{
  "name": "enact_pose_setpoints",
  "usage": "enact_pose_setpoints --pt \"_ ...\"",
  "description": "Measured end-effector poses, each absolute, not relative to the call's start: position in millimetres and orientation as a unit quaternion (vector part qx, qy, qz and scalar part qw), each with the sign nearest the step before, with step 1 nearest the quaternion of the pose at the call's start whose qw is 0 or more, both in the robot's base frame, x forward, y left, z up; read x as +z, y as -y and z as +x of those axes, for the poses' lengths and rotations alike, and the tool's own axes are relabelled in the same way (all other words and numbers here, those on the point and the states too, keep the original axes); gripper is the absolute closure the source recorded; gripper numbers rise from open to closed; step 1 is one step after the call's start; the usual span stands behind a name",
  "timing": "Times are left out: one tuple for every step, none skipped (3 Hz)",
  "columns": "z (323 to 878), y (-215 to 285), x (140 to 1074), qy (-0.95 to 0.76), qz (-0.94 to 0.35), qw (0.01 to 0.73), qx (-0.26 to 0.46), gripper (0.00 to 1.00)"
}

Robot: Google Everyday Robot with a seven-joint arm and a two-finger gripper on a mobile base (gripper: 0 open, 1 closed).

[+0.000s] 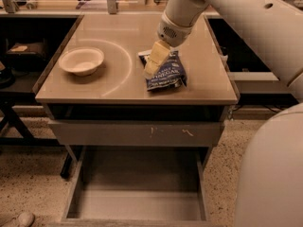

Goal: Place blue plastic bottle into middle drawer

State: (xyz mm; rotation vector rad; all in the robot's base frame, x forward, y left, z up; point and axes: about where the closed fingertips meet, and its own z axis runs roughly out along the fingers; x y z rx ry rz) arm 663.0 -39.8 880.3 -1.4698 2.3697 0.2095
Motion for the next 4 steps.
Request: enact_pose_setpoints --pt "673.2 47.5 865.9 -0.848 -0.502 0.162 0.051 0.0" --pt "683.5 62.3 854.6 -0.86 -0.483 0.159 0.025 0.0" --pt "688.9 71.4 839.2 -0.869 -0.471 0.152 0.016 0.0" --pt "691.7 69.4 825.1 -0.874 -0.466 0.138 0.02 0.0"
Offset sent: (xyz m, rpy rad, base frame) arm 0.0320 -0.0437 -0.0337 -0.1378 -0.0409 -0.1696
